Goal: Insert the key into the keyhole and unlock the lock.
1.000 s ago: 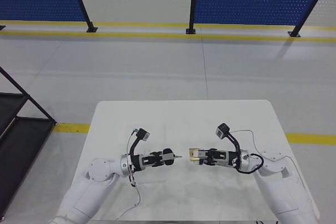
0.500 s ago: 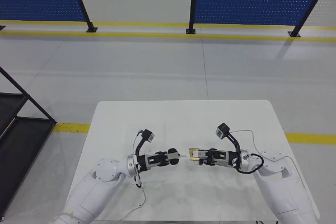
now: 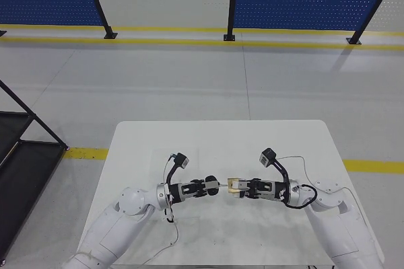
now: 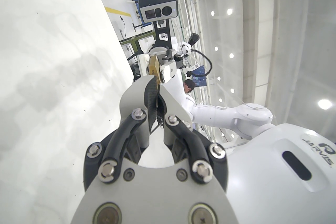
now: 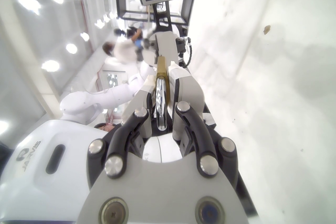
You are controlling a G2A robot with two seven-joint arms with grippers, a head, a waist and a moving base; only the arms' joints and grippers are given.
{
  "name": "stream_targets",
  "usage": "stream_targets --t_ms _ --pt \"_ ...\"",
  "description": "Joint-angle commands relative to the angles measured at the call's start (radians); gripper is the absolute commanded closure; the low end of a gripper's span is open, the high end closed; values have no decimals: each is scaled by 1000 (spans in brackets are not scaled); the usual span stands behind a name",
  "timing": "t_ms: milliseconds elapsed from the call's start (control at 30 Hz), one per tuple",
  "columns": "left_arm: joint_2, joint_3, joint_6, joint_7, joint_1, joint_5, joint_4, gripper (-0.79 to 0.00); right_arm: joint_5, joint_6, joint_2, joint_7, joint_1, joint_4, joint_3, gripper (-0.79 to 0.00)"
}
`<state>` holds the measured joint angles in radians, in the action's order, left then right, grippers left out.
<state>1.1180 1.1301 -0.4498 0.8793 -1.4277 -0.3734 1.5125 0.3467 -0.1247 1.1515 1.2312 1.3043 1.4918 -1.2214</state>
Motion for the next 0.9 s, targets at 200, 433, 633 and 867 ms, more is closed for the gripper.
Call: stream_targets --t_ms 200,433,633,867 --pt "-2 2 -2 4 -4 -10 -4 0 0 0 0 0 0 0 0 0" --pt "-1 -3 4 3 2 -13 -8 0 0 0 0 0 0 0 0 0" --pt "1 -14 7 -2 15 -16 -17 0 0 0 0 0 0 0 0 0" --pt "3 -21 9 3 23 -20 -24 0 0 0 0 0 0 0 0 0"
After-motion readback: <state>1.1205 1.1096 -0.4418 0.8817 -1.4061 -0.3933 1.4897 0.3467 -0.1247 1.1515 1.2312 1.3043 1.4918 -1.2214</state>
